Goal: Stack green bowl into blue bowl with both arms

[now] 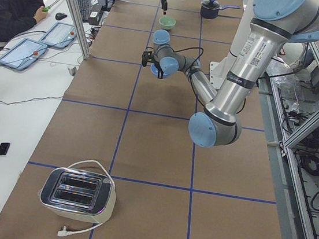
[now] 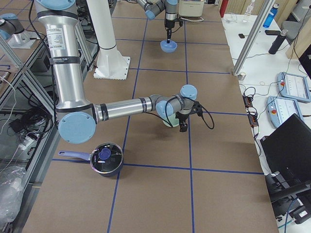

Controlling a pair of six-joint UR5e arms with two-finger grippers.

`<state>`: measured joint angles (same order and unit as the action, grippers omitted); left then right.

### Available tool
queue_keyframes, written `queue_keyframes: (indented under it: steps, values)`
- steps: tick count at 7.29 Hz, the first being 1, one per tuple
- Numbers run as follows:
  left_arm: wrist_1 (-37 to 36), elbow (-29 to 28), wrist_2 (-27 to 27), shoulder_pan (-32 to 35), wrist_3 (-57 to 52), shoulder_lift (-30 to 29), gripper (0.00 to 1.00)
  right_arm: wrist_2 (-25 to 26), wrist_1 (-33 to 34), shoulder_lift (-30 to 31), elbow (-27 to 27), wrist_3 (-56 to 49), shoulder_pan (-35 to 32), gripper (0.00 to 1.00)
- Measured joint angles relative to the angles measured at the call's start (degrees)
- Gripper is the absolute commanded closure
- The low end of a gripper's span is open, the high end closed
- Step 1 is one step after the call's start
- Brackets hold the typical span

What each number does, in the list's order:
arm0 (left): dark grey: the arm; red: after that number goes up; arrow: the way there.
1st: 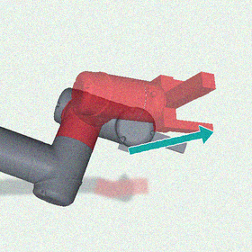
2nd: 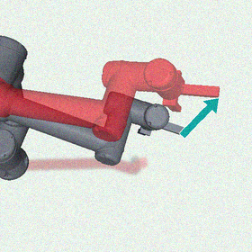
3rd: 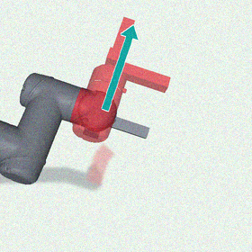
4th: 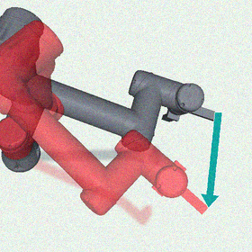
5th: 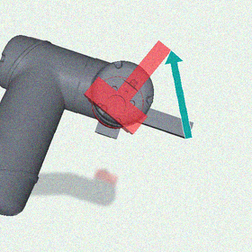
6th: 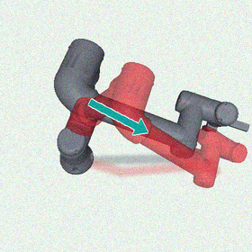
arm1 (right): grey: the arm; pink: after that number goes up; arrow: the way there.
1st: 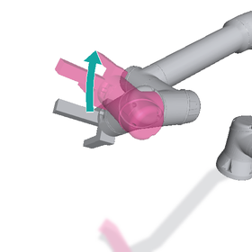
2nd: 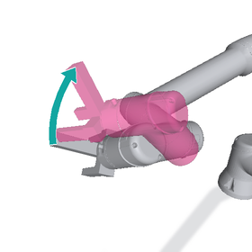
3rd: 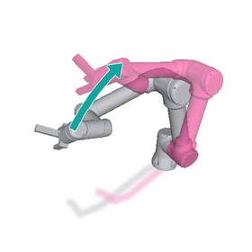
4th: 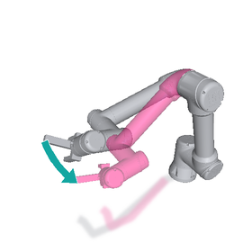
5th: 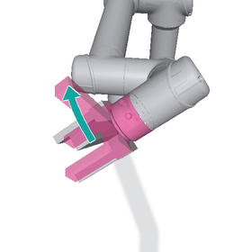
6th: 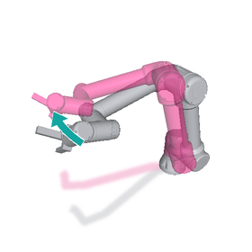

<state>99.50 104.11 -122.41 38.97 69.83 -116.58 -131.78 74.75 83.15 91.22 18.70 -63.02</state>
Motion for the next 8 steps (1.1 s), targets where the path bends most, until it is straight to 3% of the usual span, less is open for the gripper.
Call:
queue_keyframes:
  steps: [5,6,8]
  values:
    - [-0.84,-7.61,6.64,-6.23,5.71,-8.9,1.0,1.08,-0.12,0.0,-1.72,-0.05,1.68,0.1]
    - [-0.67,-9.14,7.39,-6.74,6.17,-10.13,1.0,1.14,-0.13,0.0,-1.76,-0.01,1.82,0.17]
    - [-0.28,-11.5,8.5,-7.52,7.09,-11.87,1.0,1.17,-0.13,-0.02,-1.79,0.01,2.09,0.53]
